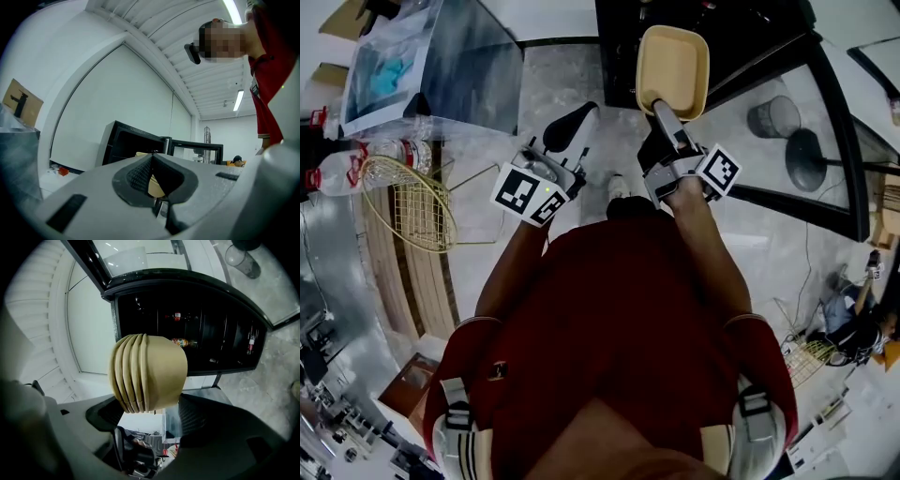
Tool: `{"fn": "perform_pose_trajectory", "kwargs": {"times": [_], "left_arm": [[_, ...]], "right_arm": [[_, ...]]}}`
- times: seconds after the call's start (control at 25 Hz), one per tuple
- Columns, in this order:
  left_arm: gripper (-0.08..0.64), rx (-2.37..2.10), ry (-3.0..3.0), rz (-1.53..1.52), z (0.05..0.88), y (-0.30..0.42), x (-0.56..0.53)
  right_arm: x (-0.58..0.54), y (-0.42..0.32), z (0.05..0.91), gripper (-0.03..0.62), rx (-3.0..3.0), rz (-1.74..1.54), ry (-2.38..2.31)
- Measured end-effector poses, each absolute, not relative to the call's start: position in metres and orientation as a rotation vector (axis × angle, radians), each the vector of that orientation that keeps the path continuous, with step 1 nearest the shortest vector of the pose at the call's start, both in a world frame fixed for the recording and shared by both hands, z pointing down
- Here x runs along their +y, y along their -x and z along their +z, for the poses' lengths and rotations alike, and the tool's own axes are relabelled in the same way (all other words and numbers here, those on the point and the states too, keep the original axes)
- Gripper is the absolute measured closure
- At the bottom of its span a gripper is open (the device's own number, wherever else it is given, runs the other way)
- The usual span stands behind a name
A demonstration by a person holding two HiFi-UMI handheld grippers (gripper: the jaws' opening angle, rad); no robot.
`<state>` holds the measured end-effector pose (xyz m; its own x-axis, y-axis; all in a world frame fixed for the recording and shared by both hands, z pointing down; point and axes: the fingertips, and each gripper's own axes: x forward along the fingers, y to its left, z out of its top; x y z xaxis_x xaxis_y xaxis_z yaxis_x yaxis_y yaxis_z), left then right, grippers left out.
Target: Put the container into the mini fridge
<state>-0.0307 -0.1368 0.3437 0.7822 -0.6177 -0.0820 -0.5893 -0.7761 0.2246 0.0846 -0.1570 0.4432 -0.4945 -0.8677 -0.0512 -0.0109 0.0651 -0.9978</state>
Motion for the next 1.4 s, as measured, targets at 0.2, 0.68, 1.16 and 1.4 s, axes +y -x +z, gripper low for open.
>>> {"fn": "perform_pose_trajectory", "kwargs": {"times": [0.2,0.68,1.16,1.4], "left_arm": [[0.552,-0.974,-2.771,-0.213,0.354,0.021,-0.167],[0.552,-1.004,-2.779,-0.167,0.374,-0.012,-0.216],[0.553,-1.053,-2.751,-0.116,0.386,-0.015,-0.241],[0.552,-1.070,-2.743,-0.097,0.394,-0.010,-0.247]], "right_arm": [[-0.197,-0.094,0.460,0.230,1.622,-1.523,0.892],[-0.265,-0.117,0.497,0.230,1.615,-1.540,0.904],[-0.318,-0.134,0.543,0.230,1.575,-1.575,0.964],[-0.335,-0.142,0.567,0.230,1.548,-1.580,1.003]]}}
